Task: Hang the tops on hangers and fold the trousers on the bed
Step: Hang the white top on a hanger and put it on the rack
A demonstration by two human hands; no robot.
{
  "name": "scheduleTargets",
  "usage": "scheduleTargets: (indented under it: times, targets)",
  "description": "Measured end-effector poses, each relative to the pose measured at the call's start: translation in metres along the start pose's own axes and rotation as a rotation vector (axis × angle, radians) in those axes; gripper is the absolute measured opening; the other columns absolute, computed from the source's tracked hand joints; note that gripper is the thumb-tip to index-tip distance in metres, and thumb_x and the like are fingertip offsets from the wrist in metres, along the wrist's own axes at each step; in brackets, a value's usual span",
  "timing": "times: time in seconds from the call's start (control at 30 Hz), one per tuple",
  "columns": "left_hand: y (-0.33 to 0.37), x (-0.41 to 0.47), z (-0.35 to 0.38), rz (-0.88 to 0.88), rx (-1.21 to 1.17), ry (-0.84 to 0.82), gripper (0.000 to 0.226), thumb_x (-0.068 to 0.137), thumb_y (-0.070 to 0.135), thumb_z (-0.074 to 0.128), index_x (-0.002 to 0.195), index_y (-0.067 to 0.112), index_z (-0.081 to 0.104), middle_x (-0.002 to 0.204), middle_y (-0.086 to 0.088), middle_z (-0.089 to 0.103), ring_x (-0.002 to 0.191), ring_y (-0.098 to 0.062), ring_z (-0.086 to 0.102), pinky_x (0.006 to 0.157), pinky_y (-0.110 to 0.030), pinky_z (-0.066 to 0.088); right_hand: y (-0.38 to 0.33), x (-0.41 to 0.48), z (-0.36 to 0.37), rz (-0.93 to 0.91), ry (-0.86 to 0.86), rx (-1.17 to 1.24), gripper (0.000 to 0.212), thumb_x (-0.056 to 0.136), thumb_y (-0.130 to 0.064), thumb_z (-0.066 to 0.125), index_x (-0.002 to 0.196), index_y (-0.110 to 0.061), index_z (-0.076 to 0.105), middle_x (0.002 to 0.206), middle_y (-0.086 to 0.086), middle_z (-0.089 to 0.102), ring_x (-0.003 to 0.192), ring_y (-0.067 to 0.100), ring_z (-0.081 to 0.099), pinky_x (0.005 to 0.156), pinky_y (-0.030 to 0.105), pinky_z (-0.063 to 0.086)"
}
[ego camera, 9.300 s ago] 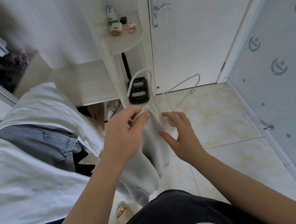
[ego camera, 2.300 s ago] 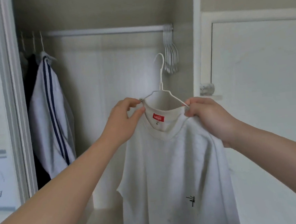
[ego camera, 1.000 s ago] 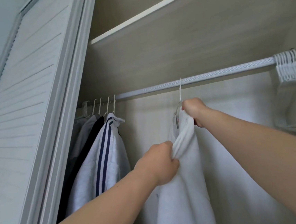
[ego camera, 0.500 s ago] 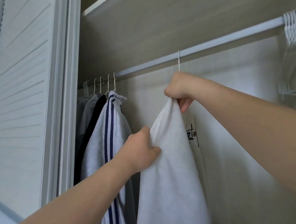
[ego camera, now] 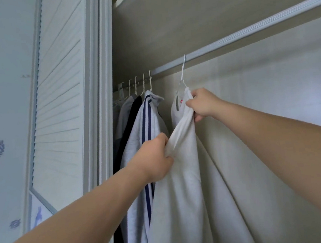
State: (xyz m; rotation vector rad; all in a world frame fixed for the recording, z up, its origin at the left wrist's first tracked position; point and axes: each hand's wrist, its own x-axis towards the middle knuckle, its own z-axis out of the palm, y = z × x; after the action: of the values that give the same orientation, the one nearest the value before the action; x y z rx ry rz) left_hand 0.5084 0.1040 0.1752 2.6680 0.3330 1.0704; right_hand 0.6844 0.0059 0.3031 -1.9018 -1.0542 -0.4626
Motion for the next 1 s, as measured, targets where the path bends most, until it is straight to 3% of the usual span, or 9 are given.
scheduleTargets:
  times: [0.17, 0.27, 0.37, 0.5, 0.63, 0.73, 0.83, 0.9, 1.0]
  targets:
    - [-0.018, 0.009, 0.000, -0.088, 0.050, -0.011, 0.019, 0.092, 0.021, 0.060, 0.107, 0.014, 0.051, 0.099, -0.005, 0.063, 0.085, -0.022, 0.059, 0.066, -0.028, 0.044, 0.003, 0.037, 0.046, -0.045, -0.047, 0.060, 0.015, 0.099, -0.013, 0.048, 0.107, -0.009, 0.060, 0.099, 0.020, 0.068, 0.060, 0.037, 0.070, 0.047, 0.033, 0.056]
    - [-0.036, 0.014, 0.002, -0.141, 0.084, 0.000, 0.016, 0.090, 0.018, 0.058, 0.102, 0.012, 0.051, 0.095, -0.006, 0.062, 0.082, -0.023, 0.060, 0.063, -0.032, 0.047, -0.002, 0.059, 0.078, -0.062, -0.076, 0.078, 0.013, 0.100, -0.016, 0.052, 0.105, -0.007, 0.060, 0.098, 0.021, 0.068, 0.066, 0.038, 0.072, 0.054, 0.041, 0.061]
    - [-0.051, 0.021, 0.002, -0.206, 0.102, 0.006, 0.015, 0.090, 0.019, 0.060, 0.102, 0.015, 0.052, 0.096, -0.004, 0.063, 0.086, -0.024, 0.064, 0.077, -0.040, 0.056, -0.006, 0.081, 0.103, -0.082, -0.107, 0.103, 0.015, 0.097, -0.015, 0.051, 0.104, -0.006, 0.061, 0.098, 0.023, 0.068, 0.065, 0.038, 0.070, 0.050, 0.042, 0.060]
    - [-0.060, 0.029, -0.001, -0.237, 0.128, 0.010, 0.015, 0.089, 0.021, 0.062, 0.100, 0.020, 0.051, 0.095, 0.000, 0.062, 0.084, -0.020, 0.063, 0.078, -0.038, 0.057, -0.006, 0.095, 0.117, -0.089, -0.110, 0.172, 0.012, 0.098, -0.013, 0.048, 0.100, -0.009, 0.060, 0.097, 0.021, 0.067, 0.068, 0.036, 0.070, 0.046, 0.034, 0.056]
    - [-0.063, 0.024, 0.000, -0.248, 0.116, 0.012, 0.021, 0.092, 0.021, 0.064, 0.110, 0.021, 0.053, 0.098, 0.001, 0.064, 0.088, -0.019, 0.063, 0.083, -0.037, 0.057, 0.005, 0.086, 0.119, -0.152, -0.034, 0.095, 0.029, 0.100, -0.033, 0.052, 0.121, -0.015, 0.061, 0.103, 0.013, 0.068, 0.078, 0.032, 0.070, 0.060, 0.037, 0.058]
    - [-0.058, 0.011, -0.007, -0.193, 0.117, 0.046, 0.029, 0.096, 0.025, 0.062, 0.123, 0.023, 0.051, 0.105, 0.003, 0.065, 0.092, -0.015, 0.063, 0.082, -0.032, 0.055, 0.013, 0.067, 0.114, -0.199, 0.077, 0.055, 0.048, 0.098, -0.047, 0.049, 0.140, -0.022, 0.048, 0.126, 0.009, 0.061, 0.106, 0.029, 0.061, 0.083, 0.036, 0.049]
    - [-0.053, -0.014, -0.023, -0.098, 0.124, 0.092, 0.030, 0.097, 0.034, 0.061, 0.124, 0.025, 0.050, 0.109, 0.009, 0.060, 0.094, -0.008, 0.061, 0.086, -0.031, 0.054, 0.012, 0.033, 0.110, -0.289, 0.152, 0.049, 0.052, 0.100, -0.045, 0.046, 0.147, -0.024, 0.040, 0.146, 0.008, 0.047, 0.136, 0.031, 0.040, 0.110, 0.041, 0.035]
    - [-0.050, -0.038, -0.037, -0.027, 0.187, 0.138, 0.031, 0.097, 0.038, 0.060, 0.125, 0.027, 0.051, 0.120, 0.011, 0.058, 0.105, -0.006, 0.058, 0.092, -0.032, 0.052, 0.005, 0.003, 0.109, -0.393, 0.189, 0.084, 0.054, 0.101, -0.042, 0.046, 0.150, -0.020, 0.040, 0.152, 0.006, 0.043, 0.142, 0.028, 0.033, 0.116, 0.038, 0.026]
    - [-0.049, -0.084, -0.063, 0.003, 0.294, 0.224, 0.039, 0.097, 0.047, 0.054, 0.131, 0.029, 0.050, 0.131, 0.015, 0.052, 0.120, -0.008, 0.047, 0.097, -0.027, 0.041, -0.012, -0.049, 0.110, -0.519, 0.167, 0.128, 0.065, 0.094, -0.054, 0.039, 0.150, -0.020, 0.042, 0.155, 0.002, 0.042, 0.147, 0.024, 0.030, 0.120, 0.043, 0.024]
